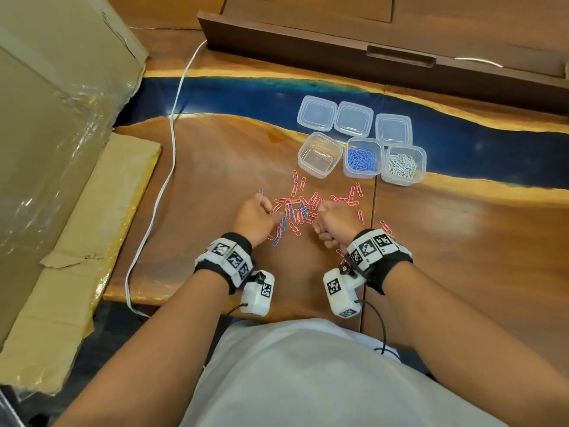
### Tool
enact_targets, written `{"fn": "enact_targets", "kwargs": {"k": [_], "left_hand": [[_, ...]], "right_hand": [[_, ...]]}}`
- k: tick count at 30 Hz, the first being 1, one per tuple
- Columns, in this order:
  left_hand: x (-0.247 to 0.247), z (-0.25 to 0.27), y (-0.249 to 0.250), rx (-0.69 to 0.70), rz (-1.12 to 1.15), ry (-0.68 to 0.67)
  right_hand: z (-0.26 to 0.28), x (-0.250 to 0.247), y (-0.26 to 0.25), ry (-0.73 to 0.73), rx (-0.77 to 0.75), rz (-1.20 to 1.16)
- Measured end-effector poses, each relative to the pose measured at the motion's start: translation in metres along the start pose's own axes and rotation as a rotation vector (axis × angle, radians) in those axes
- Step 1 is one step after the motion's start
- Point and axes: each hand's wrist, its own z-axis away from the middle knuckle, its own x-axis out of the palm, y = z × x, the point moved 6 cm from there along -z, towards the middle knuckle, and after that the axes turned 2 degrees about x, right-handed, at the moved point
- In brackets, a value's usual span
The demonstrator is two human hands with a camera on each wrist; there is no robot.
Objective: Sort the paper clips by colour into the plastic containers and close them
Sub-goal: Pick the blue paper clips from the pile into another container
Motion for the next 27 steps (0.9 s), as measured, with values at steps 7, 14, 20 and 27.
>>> {"fn": "enact_targets", "kwargs": {"k": [7, 14, 20, 27], "left_hand": [[0.007, -0.001, 0.014, 0.174, -0.490, 0.008], [0.007, 0.002, 0.017, 0.171, -0.536, 0.010], [0.006, 0.006, 0.015, 0.212, -0.600, 0.032], [0.006, 0.010, 0.015, 0.251, -0.551, 0.017]], "right_hand": [[-0.011, 0.003, -0.023, 0.169, -0.279, 0.384], [-0.019, 0.007, -0.028, 0.289, -0.318, 0.762], [-0.022, 0.012, -0.029, 0.214, -0.297, 0.851], [-0.005, 0.003, -0.008, 0.025, -0.035, 0.070]]}}
